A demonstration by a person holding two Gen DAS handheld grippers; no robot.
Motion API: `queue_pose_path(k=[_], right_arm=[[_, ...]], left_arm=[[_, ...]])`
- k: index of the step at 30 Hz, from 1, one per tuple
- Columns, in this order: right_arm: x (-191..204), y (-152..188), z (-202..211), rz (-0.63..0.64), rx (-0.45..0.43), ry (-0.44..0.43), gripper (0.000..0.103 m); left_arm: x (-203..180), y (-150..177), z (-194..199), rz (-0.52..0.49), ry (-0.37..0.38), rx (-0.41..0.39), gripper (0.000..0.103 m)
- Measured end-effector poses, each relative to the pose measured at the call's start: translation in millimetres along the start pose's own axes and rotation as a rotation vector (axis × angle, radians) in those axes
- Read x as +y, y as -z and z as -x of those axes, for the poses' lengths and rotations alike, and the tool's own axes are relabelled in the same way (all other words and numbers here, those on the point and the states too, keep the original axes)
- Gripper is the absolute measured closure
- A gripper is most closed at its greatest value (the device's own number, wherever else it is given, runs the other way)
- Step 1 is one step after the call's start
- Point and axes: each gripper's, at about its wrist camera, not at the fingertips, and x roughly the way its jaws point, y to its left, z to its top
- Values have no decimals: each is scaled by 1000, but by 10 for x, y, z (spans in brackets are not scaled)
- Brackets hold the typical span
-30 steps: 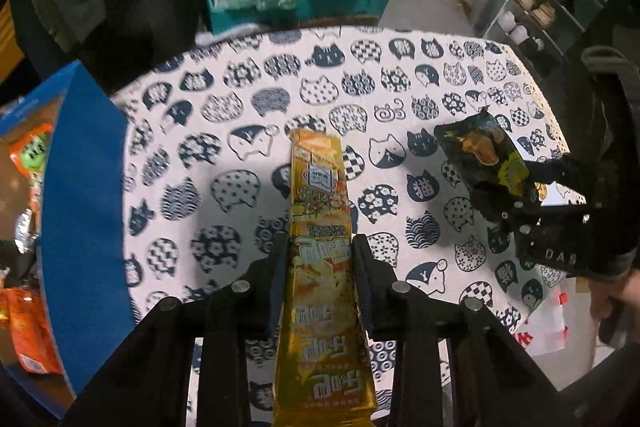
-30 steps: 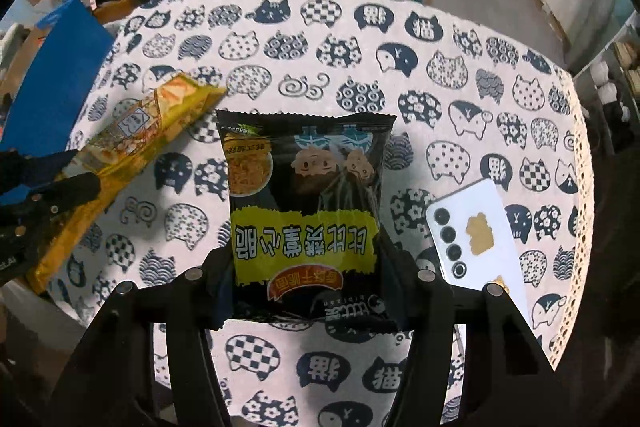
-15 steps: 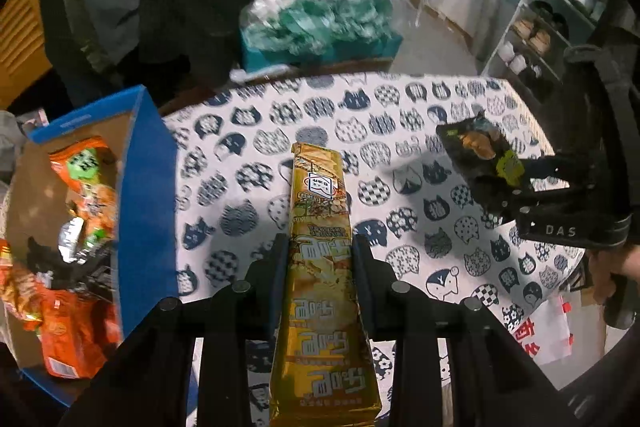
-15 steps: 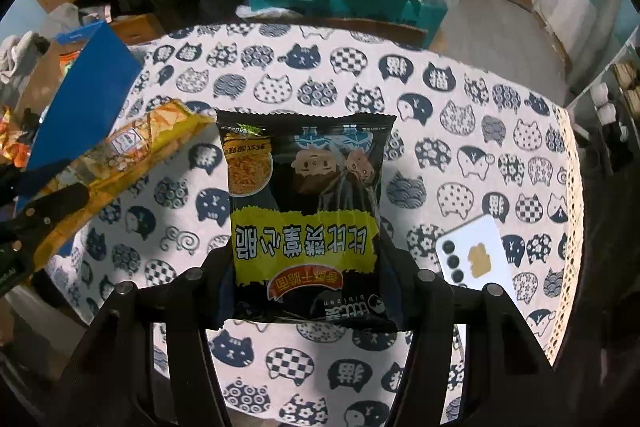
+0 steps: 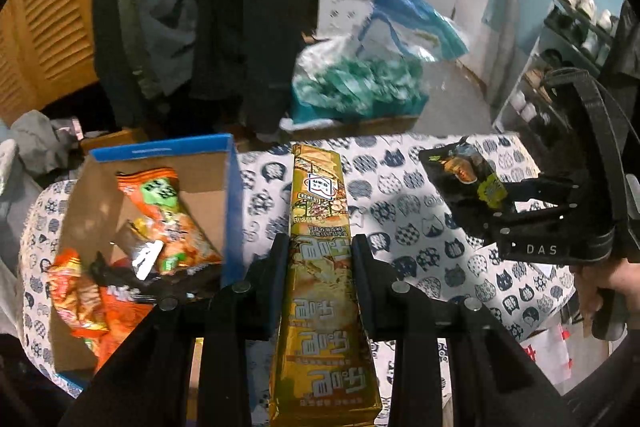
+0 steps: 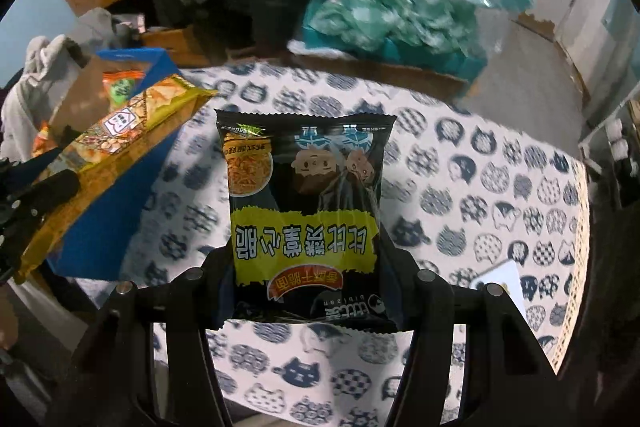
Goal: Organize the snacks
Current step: 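Lift the yellow bar and black pack and carry both over the box, then lower both snacks into the box and open both grippers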
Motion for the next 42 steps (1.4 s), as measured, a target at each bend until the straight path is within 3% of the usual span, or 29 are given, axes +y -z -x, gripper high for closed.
queue_pose_path(k=[12, 13, 14, 19, 26, 32, 42], right_arm=[[769, -413, 13, 84, -26, -60, 45], [829, -445, 10, 91, -26, -64, 45], [892, -478, -1, 98, -26, -68, 45], [1256, -649, -101, 136, -21, -85, 45], [1665, -790, -570, 152, 45, -130, 45], [1970, -933, -664, 178, 58, -137, 45], [2509, -1163, -891, 245, 69, -167, 45]], left_arm=[[608, -17, 322, 100, -31, -76, 72], [683, -14, 340, 115, -38, -82, 94], [743, -14, 354, 122, -46, -85, 97], [1082, 29, 369, 185, -79, -98, 97], [1508, 215, 121, 287, -83, -2, 97], [1845, 362, 71, 364, -116, 35, 93], [2138, 460, 112, 438, -140, 43, 93]])
